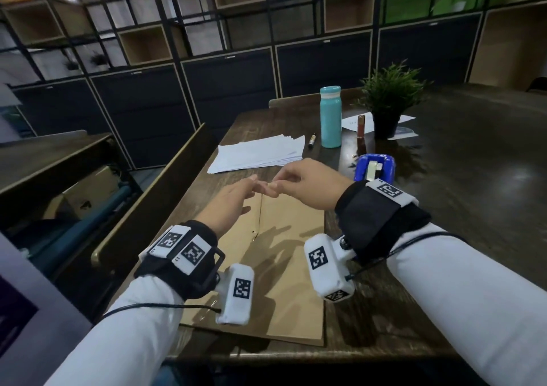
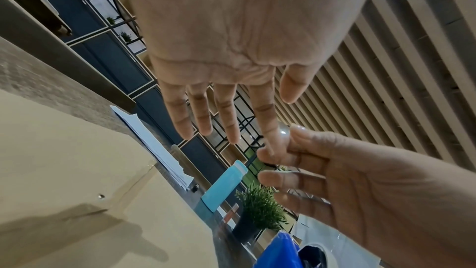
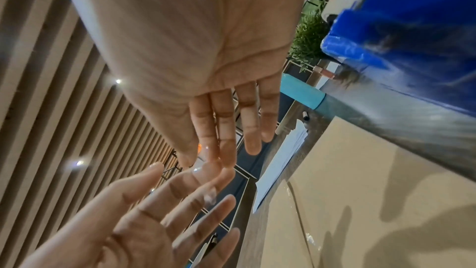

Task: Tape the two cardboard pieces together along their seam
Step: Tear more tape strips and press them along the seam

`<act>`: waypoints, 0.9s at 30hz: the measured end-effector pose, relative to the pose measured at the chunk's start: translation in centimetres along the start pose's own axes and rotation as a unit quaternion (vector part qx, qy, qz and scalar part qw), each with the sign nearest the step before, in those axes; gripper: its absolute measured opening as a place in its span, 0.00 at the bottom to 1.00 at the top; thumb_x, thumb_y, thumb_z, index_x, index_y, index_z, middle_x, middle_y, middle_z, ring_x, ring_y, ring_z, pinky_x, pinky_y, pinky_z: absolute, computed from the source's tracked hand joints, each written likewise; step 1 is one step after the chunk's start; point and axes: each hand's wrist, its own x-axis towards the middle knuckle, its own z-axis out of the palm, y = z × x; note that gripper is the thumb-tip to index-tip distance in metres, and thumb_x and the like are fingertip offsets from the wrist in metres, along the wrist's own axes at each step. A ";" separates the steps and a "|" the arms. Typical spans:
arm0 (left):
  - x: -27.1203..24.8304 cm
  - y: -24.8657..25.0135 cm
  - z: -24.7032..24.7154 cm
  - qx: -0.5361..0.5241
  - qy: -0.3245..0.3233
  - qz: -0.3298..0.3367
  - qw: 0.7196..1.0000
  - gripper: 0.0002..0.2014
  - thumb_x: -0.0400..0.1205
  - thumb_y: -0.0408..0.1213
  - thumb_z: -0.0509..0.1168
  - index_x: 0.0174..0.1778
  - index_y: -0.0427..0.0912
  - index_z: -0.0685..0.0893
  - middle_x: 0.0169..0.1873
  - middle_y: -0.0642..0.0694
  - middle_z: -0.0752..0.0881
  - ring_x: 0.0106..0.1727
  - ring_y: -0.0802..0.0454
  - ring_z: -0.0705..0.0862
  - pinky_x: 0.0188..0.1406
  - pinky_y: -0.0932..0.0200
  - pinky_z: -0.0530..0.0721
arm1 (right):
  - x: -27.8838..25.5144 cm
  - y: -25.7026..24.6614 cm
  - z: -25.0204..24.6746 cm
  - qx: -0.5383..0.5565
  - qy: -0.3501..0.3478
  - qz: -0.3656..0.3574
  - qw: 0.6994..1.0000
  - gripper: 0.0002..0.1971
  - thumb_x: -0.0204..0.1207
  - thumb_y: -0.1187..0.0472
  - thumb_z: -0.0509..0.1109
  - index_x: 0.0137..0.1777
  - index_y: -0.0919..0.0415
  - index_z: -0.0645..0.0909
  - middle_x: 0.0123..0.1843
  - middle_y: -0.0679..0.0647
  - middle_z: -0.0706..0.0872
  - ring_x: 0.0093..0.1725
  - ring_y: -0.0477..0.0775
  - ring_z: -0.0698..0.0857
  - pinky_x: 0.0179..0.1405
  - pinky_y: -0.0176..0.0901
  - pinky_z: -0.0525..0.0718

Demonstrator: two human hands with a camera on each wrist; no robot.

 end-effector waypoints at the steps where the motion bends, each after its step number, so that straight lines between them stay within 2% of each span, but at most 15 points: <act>1: -0.1 0.0 -0.1 -0.005 0.005 -0.002 1.000 0.27 0.89 0.48 0.48 0.32 0.57 0.89 0.55 0.61 0.85 0.69 0.55 0.76 0.74 0.46 0.71 | 0.2 -0.1 0.2 0.012 0.006 -0.001 1.000 0.12 0.80 0.53 0.67 0.54 0.58 0.87 0.52 0.51 0.88 0.52 0.50 0.83 0.49 0.39 0.78; 3: -0.1 -0.2 -0.4 0.000 0.003 0.001 1.000 0.25 0.89 0.47 0.48 0.35 0.56 0.88 0.53 0.61 0.85 0.70 0.54 0.75 0.74 0.46 0.72 | 0.4 -0.3 0.6 0.034 0.025 -0.010 0.999 0.10 0.78 0.56 0.69 0.50 0.61 0.88 0.46 0.50 0.87 0.48 0.50 0.83 0.47 0.40 0.79; 6: 0.0 -0.5 -0.8 0.027 -0.014 0.010 0.999 0.23 0.89 0.47 0.48 0.45 0.50 0.89 0.59 0.55 0.85 0.71 0.54 0.74 0.72 0.49 0.73 | 0.6 -0.7 1.1 0.040 0.052 -0.027 0.997 0.07 0.78 0.60 0.70 0.47 0.62 0.88 0.39 0.46 0.84 0.42 0.45 0.80 0.40 0.36 0.78; 8: 0.0 -0.8 -1.0 0.029 -0.002 0.014 0.999 0.21 0.89 0.45 0.51 0.45 0.49 0.89 0.58 0.53 0.86 0.69 0.54 0.76 0.69 0.50 0.75 | 0.6 -1.0 1.4 0.032 0.070 -0.044 0.996 0.07 0.77 0.59 0.70 0.45 0.61 0.87 0.39 0.47 0.84 0.40 0.43 0.79 0.38 0.35 0.77; 10: -0.1 -1.0 -1.3 0.022 0.018 0.014 1.000 0.18 0.88 0.43 0.53 0.42 0.53 0.88 0.53 0.54 0.87 0.66 0.52 0.78 0.68 0.50 0.77 | 0.4 -1.5 1.9 0.044 0.091 -0.072 0.992 0.06 0.76 0.58 0.72 0.43 0.59 0.86 0.39 0.46 0.84 0.40 0.43 0.80 0.40 0.34 0.78; 13: 0.4 -1.0 -2.9 0.076 0.024 0.000 0.997 0.12 0.87 0.42 0.57 0.44 0.53 0.86 0.49 0.54 0.85 0.59 0.53 0.80 0.63 0.50 0.79 | -0.1 -1.8 2.5 0.131 0.094 -0.089 0.983 0.07 0.75 0.56 0.73 0.43 0.60 0.86 0.38 0.45 0.85 0.38 0.41 0.81 0.42 0.33 0.80; 15: 0.8 -0.9 -4.3 0.111 0.039 -0.007 0.993 0.10 0.86 0.40 0.59 0.46 0.51 0.86 0.48 0.53 0.85 0.55 0.54 0.81 0.60 0.50 0.80 | -0.2 -1.4 3.1 0.168 0.064 -0.056 0.982 0.07 0.76 0.56 0.74 0.42 0.59 0.86 0.37 0.47 0.85 0.38 0.44 0.81 0.46 0.40 0.83; 17: 1.1 -0.8 -5.5 0.171 0.021 -0.018 0.985 0.10 0.86 0.39 0.59 0.52 0.50 0.86 0.50 0.52 0.86 0.54 0.55 0.82 0.58 0.54 0.81 | -0.1 -0.6 3.8 0.180 0.029 -0.011 0.983 0.09 0.76 0.57 0.73 0.44 0.65 0.86 0.37 0.51 0.85 0.39 0.47 0.81 0.51 0.49 0.85; 19: 1.4 -0.7 -5.8 0.256 -0.046 -0.041 0.965 0.11 0.86 0.40 0.58 0.56 0.50 0.86 0.51 0.53 0.86 0.54 0.57 0.83 0.57 0.57 0.80 | 0.1 0.1 4.6 0.183 0.010 0.027 0.983 0.11 0.77 0.59 0.73 0.45 0.70 0.85 0.39 0.55 0.84 0.40 0.49 0.81 0.52 0.51 0.86; 22: 1.8 -1.0 -5.2 0.395 -0.132 -0.087 0.905 0.13 0.86 0.41 0.58 0.61 0.49 0.87 0.56 0.51 0.87 0.58 0.54 0.84 0.60 0.58 0.78 | 0.4 0.9 5.6 0.208 -0.007 0.077 0.975 0.06 0.78 0.62 0.71 0.43 0.65 0.83 0.45 0.60 0.87 0.42 0.50 0.82 0.51 0.48 0.86; 24: 2.1 -1.5 -4.8 0.439 -0.155 -0.099 0.879 0.14 0.86 0.40 0.59 0.62 0.47 0.87 0.58 0.49 0.87 0.59 0.51 0.84 0.59 0.58 0.78 | 0.7 1.4 6.1 0.221 -0.014 0.103 0.970 0.05 0.78 0.63 0.70 0.45 0.65 0.83 0.46 0.60 0.88 0.43 0.50 0.83 0.51 0.46 0.85; 27: 2.1 -2.3 -4.1 0.474 -0.173 -0.104 0.857 0.14 0.85 0.42 0.60 0.63 0.48 0.86 0.61 0.49 0.86 0.61 0.50 0.82 0.61 0.59 0.76 | 0.9 2.0 6.3 0.227 -0.020 0.130 0.965 0.04 0.79 0.65 0.68 0.46 0.66 0.83 0.41 0.54 0.86 0.40 0.49 0.82 0.46 0.42 0.84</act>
